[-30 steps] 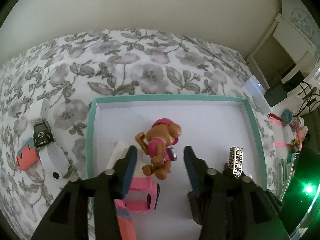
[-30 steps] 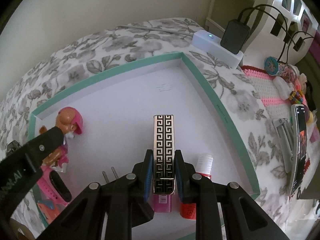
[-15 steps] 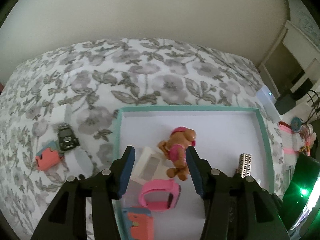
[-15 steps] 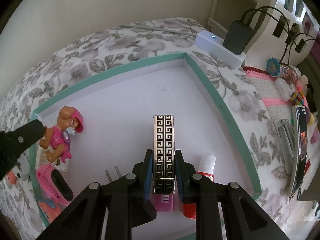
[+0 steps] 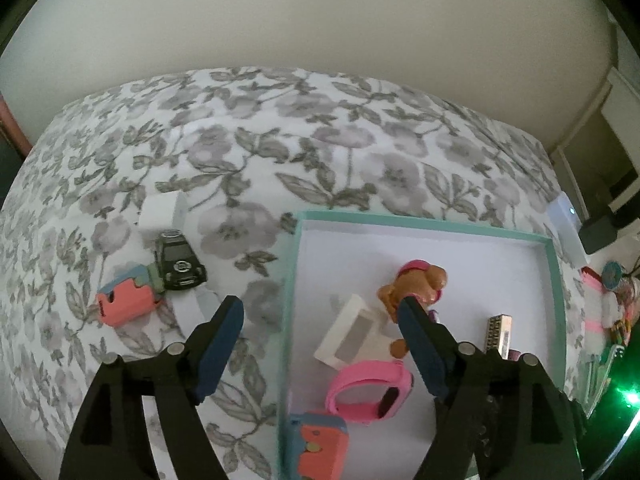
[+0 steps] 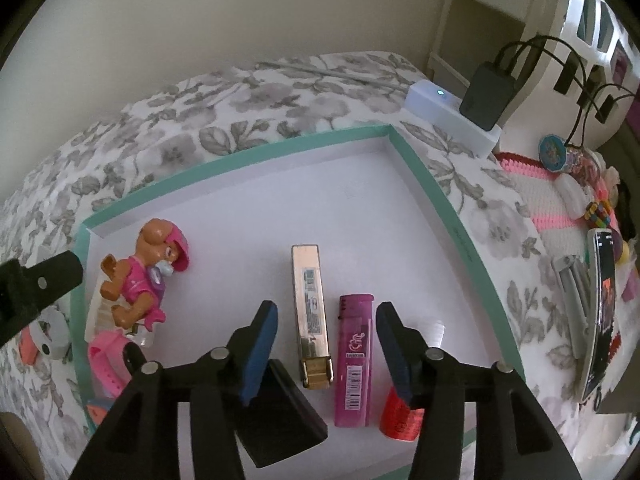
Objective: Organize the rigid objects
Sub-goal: 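Move both tools back toward the black toy car and white strap, then grasp the pink-and-teal case with the left tool, then grasp the white strap with the right tool, then carry the pink case into the tray with the left tool while the right tool carries the white strap in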
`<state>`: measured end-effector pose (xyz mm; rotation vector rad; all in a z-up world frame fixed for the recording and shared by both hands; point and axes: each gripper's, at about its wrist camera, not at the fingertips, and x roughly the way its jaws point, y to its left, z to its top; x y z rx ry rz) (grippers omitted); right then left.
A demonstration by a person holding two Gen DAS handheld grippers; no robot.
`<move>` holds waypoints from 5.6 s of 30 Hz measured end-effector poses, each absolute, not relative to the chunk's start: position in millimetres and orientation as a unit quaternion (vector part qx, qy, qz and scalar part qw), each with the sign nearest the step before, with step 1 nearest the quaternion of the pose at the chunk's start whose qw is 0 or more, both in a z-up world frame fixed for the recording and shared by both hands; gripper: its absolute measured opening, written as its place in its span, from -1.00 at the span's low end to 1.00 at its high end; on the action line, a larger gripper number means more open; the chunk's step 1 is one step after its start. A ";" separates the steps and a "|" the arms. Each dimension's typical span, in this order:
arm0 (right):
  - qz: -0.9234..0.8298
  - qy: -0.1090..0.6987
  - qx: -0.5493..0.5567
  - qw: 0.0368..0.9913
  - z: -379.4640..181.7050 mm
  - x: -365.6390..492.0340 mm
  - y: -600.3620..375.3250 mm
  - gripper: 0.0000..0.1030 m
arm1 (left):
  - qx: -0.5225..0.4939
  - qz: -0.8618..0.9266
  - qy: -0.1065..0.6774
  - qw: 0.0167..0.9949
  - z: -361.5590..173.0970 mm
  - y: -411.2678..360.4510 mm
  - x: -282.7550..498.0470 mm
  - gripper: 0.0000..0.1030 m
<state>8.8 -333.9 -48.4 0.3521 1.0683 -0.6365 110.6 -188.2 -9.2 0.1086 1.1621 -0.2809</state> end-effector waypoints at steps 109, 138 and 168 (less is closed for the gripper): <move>0.037 0.494 0.142 0.857 -45.8 105.4 -164.0 -0.15 | -0.027 -0.019 0.633 0.774 -86.5 -40.9 188.6 0.72; 0.037 0.502 0.151 0.851 -57.7 112.3 -163.8 -0.59 | -0.033 -0.030 0.635 0.771 -93.4 -40.1 188.5 0.48; 0.006 0.456 0.164 0.875 -18.3 96.5 -187.8 -0.61 | -0.073 -0.050 0.571 0.816 -11.1 -29.9 179.0 0.48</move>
